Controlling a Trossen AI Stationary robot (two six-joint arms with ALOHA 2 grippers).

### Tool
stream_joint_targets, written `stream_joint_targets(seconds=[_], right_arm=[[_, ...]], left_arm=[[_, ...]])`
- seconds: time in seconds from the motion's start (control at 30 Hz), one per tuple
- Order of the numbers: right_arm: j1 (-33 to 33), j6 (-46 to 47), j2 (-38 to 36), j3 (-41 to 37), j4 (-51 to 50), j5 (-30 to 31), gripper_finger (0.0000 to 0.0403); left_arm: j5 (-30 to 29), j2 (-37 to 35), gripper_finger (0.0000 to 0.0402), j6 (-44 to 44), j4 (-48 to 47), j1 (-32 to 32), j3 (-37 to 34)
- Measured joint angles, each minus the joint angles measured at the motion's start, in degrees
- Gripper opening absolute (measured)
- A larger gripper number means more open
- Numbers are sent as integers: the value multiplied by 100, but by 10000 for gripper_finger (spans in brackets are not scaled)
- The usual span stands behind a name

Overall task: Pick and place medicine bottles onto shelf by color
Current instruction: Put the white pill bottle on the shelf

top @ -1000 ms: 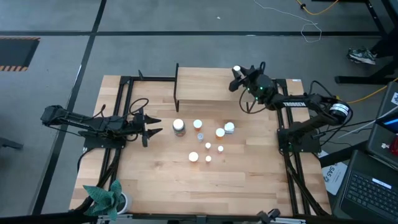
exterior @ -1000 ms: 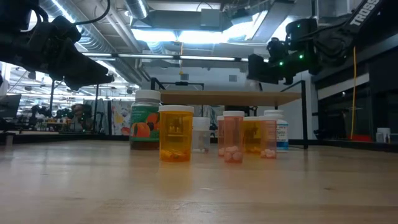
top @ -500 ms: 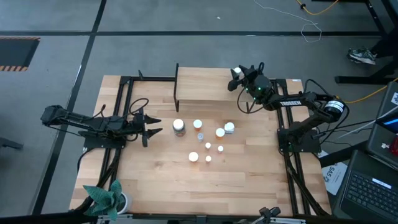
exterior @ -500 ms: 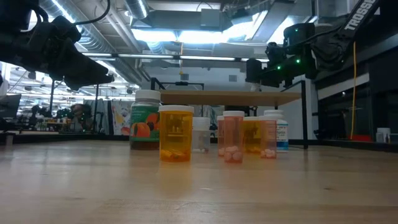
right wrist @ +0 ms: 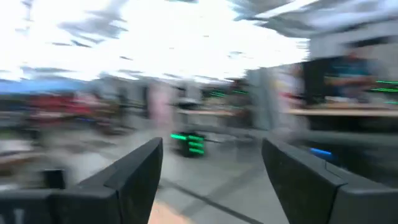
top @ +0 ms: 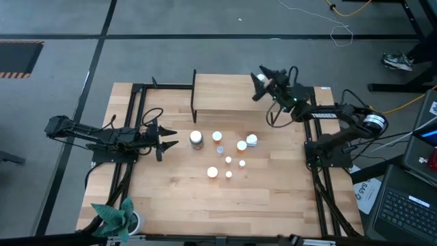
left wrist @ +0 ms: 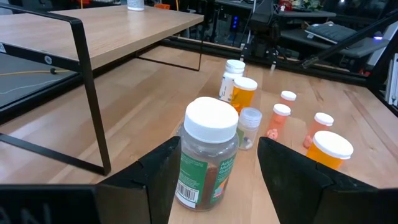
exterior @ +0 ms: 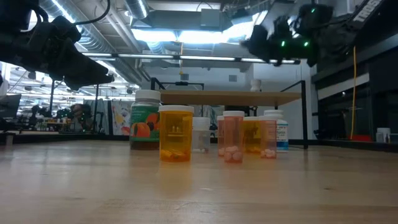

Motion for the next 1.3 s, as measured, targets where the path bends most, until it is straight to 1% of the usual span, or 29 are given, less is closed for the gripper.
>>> stream_joint_targets(seconds=[0.17,0.3,0.37,0.43,0.47,0.53,0.63,0.73,0.87,0.97,1.07,1.17,1.23,1.3], right_arm=[[603,295,-692,2,-36,-1769,264],[1279,304,-1183,4,-681,-3075,255],[1649,306,-1372,4,-1326,-3396,252],[2036,287,-1496,4,-2137,-3392,250],[2230,264,-1520,4,-2535,-3250,249],[2633,174,-1520,4,-3293,-2677,248],[3214,-13,-1475,2,-4120,-1492,247],[3749,-42,-1446,2,-4716,-375,247],[4228,71,-1426,4,-5534,579,247],[4401,414,-1375,4,-6195,1064,247],[4458,707,-1287,2,-6601,1319,247],[4468,735,-1198,91,-6652,1384,247],[4468,682,-1121,352,-6666,1383,247],[4476,409,-992,761,-6781,1369,248]], left_arm=[[0,-2,209,0,-1,-1,0],[-1,-2,209,0,0,-2,2],[0,-2,209,0,-2,0,0],[-2,-2,209,0,-2,-2,0],[-2,-2,209,0,0,-2,2],[-1,-1,209,0,0,-2,2],[0,0,209,0,0,-2,0],[-2,0,209,0,0,-2,2],[0,-1,209,0,-1,-1,2],[-1,-1,209,0,-1,-1,0],[-2,0,209,0,0,-2,2],[0,0,209,0,-1,-1,2],[0,-2,209,-2,0,-2,2],[0,0,209,-2,0,0,0]])
